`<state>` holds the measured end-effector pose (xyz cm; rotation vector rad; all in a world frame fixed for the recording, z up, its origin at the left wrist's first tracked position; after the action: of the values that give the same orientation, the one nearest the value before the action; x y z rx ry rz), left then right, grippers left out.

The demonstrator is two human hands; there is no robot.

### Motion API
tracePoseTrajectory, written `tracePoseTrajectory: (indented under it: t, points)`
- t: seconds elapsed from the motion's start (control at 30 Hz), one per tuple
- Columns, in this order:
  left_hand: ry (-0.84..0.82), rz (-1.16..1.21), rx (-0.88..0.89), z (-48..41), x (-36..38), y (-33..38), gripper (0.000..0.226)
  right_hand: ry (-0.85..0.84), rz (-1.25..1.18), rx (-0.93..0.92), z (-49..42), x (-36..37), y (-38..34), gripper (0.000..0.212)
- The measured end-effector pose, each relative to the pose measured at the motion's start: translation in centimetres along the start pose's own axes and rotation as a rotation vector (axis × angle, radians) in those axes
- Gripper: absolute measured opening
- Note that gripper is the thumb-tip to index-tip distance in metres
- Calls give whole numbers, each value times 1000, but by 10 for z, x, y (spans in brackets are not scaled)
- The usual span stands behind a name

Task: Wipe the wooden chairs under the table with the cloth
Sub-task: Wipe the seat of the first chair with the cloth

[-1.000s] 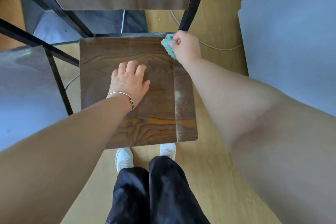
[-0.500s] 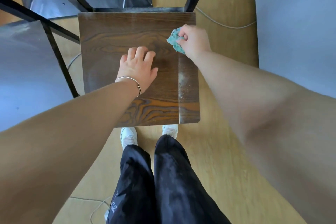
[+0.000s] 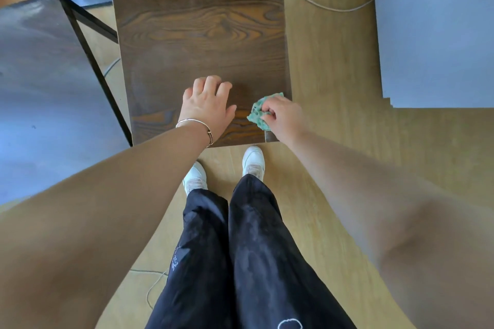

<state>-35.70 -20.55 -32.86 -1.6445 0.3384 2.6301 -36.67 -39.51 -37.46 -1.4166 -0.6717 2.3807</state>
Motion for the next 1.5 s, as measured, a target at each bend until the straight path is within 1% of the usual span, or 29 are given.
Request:
tracePoseTrajectory:
  t: [0.2, 0.3, 0.43, 0.5, 0.63, 0.77, 0.9, 1.03, 1.2, 1.33, 1.43, 1.5]
  points:
    - [-21, 11, 24, 23, 13, 4, 49, -103, 2, -11, 47, 21, 3, 3]
    - [-34, 17, 12, 28, 16, 4, 48, -98, -24, 13, 53, 21, 1, 3]
    - [-33, 25, -53, 22, 12, 0, 48, -76, -43, 77, 46, 16, -1, 8]
    - [-21, 13, -66, 10, 6, -2, 48, -8, -95, 113, 28, 1, -1, 7]
    - [43, 30, -81, -29, -17, -6, 48, 174, -145, 97, -48, -54, -5, 9]
    - [104, 39, -83, -75, -44, -6, 49, 261, -141, 132, -136, -103, -10, 9]
    - [144, 41, -73, -104, -60, -5, 49, 234, -14, 100, -202, -128, -16, 13]
    - [134, 45, -58, -112, -55, -6, 49, 100, 62, 117, -226, -122, -8, 15]
    - [76, 66, -74, -98, -38, -3, 49, 93, -2, 103, -188, -104, 5, 7]
    - [54, 85, -62, -77, -32, 7, 48, 71, 51, 46, -131, -78, 11, 3]
    - [33, 79, -44, -58, -27, 13, 47, 48, 42, 42, -83, -58, 16, 3]
    - [15, 78, -39, -44, -23, 17, 47, 24, 32, 70, -52, -46, 20, 3]
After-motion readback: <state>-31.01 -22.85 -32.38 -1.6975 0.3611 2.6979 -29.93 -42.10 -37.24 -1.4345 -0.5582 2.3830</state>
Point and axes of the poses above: each hand's wrist, its own z-axis away from the middle knuckle, its own x-axis out of the palm, y = z × x, the point moved 4 cm from there along -z, towards the middle knuckle, and after that the axes turned 1 degree about -z, right-handed, at the moved point
